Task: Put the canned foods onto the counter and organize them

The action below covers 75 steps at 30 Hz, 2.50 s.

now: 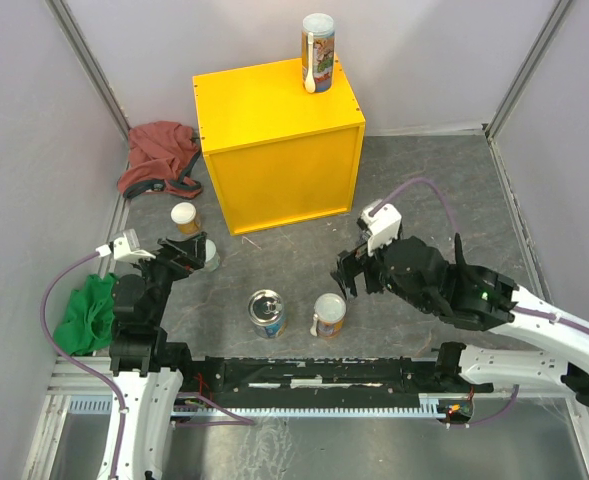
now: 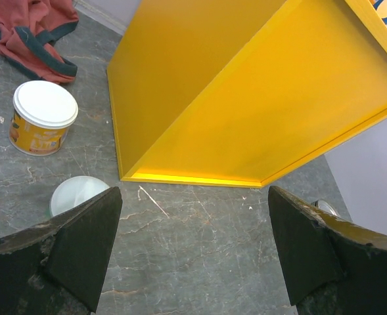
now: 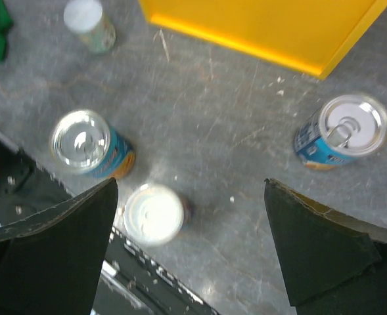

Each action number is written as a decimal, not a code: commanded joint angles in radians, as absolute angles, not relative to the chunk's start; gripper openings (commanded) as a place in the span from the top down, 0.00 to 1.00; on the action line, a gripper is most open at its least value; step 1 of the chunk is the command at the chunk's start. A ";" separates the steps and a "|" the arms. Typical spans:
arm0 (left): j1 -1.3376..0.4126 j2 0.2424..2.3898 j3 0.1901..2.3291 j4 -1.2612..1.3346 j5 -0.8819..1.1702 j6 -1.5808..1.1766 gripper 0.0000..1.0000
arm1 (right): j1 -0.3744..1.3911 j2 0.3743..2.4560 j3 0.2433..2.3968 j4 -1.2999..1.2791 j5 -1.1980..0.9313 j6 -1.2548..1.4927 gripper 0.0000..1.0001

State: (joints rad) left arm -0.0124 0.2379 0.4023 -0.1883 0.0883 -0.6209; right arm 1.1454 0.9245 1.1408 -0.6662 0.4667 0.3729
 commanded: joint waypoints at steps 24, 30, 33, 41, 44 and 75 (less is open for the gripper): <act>-0.009 0.300 0.424 -0.172 0.130 -0.635 0.03 | 1.377 0.911 0.881 -0.737 0.391 0.581 0.01; -0.009 0.312 0.430 -0.190 0.141 -0.613 0.03 | 1.384 0.952 0.825 -0.631 0.428 0.573 0.01; -0.009 0.315 0.431 -0.192 0.146 -0.607 0.03 | 1.384 0.980 0.809 -0.586 0.445 0.561 0.01; -0.009 0.342 0.438 -0.186 0.156 -0.568 0.02 | 1.384 1.030 0.768 -0.482 0.503 0.538 0.01; -0.011 0.341 0.433 -0.168 0.155 -0.562 0.02 | 1.384 1.058 0.766 -0.456 0.518 0.530 0.01; -0.051 0.312 0.436 -0.202 0.085 -0.536 0.00 | 1.331 1.032 0.662 -0.300 0.460 0.462 0.39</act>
